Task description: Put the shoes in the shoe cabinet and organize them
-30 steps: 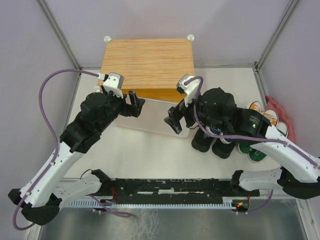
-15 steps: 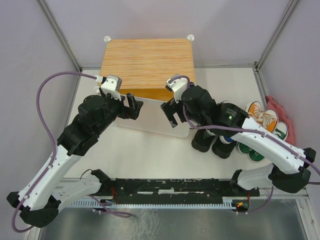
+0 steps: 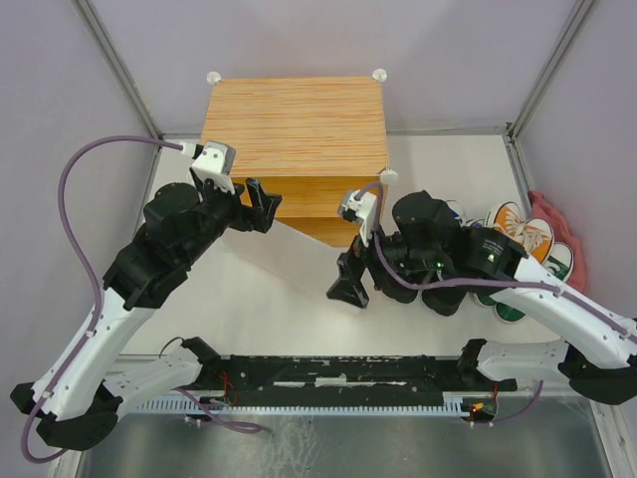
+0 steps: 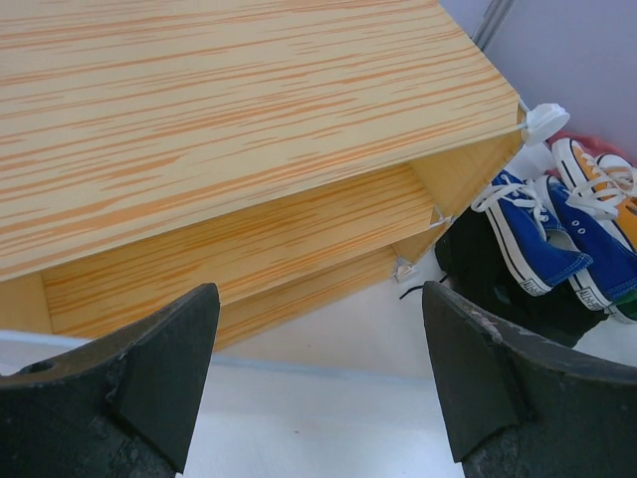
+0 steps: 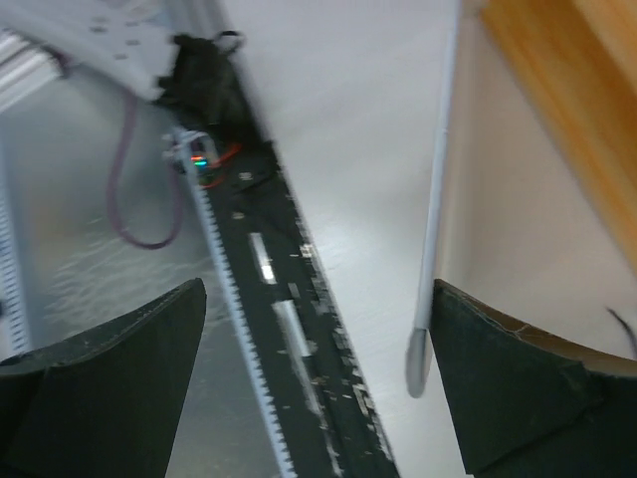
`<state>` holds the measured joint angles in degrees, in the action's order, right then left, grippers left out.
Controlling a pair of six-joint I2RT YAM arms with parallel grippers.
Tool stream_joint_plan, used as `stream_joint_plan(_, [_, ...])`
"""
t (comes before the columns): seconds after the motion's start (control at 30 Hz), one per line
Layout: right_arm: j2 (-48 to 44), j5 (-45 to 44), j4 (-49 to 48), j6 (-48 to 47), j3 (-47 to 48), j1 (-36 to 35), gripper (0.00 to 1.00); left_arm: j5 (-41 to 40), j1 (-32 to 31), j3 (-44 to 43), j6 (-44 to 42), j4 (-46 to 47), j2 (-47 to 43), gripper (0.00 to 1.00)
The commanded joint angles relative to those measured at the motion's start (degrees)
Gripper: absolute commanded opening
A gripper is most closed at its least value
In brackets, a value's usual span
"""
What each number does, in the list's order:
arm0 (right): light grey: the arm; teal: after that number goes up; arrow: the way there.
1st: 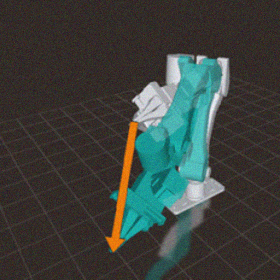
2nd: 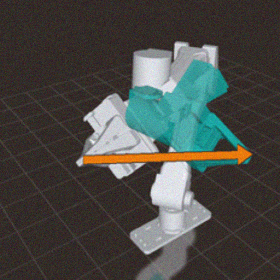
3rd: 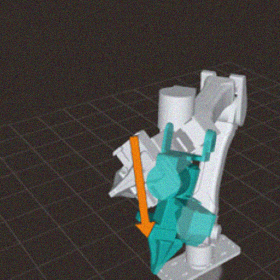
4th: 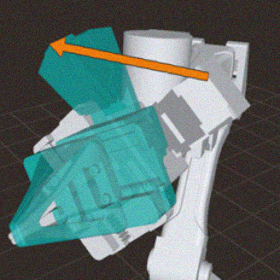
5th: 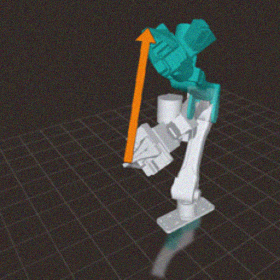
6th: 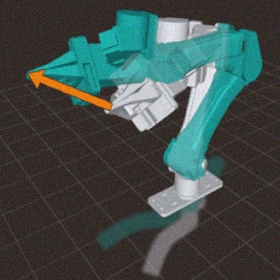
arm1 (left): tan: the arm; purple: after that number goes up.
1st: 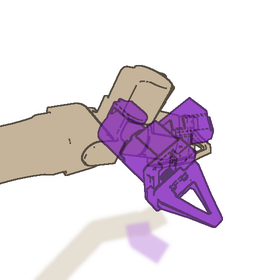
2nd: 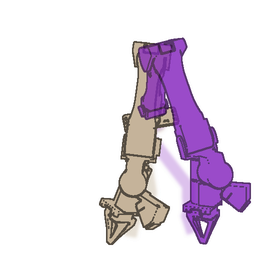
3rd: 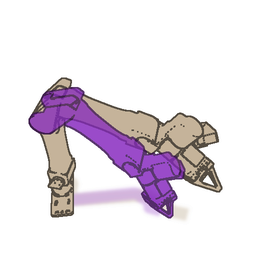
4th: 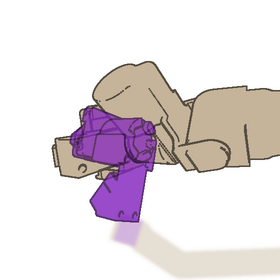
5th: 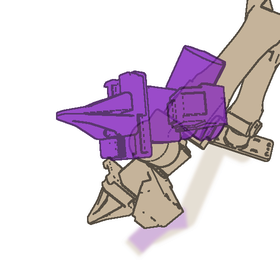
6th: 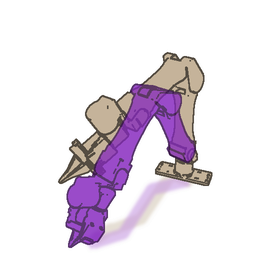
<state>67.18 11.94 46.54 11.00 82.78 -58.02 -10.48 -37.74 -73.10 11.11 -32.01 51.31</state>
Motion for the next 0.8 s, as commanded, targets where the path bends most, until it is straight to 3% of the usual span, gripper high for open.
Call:
stream_joint_plan(0.0, [-4.1, 23.7, -16.2, 9.3, -6.8, -6.4, 0.99, -0.9, -0.2, -5.0, -2.9, -1.0, 1.2, 0.88])
stream_joint_plan(0.1, [-3.3, 21.6, -15.7, 8.7, -5.7, -14.1, 0.99, -0.8, -0.2, -5.3, -2.7, -1.6, 1.5, 0.88])
stream_joint_plan(0.23, [-5.5, 13.8, -13.5, 7.8, -5.4, -16.4, 0.99, -0.6, -0.1, -4.5, -2.3, -2.4, 1.3, 0.88])
stream_joint_plan(0.43, [-10.3, -17.1, -6.3, 7.5, -8.0, -16.4, 0.99, -0.9, -0.1, -2.3, -2.2, -3.5, 0.3, 0.88])
stream_joint_plan(0.53, [-6.0, -27.9, -5.0, 7.9, -10.6, -16.4, 0.99, -0.6, -0.1, -1.7, -2.3, -3.9, -0.2, 0.88])
stream_joint_plan(0.63, [-0.2, -32.9, -6.5, 9.5, -13.0, -16.5, 1.0, 0.5, -0.2, -1.8, -2.3, -5.3, -0.3, 0.88])
stream_joint_plan(0.77, [2.9, -51.1, -3.0, 13.9, -13.0, -16.5, 0.99, 1.2, -0.2, -1.9, -2.2, -8.8, -1.4, 0.88])
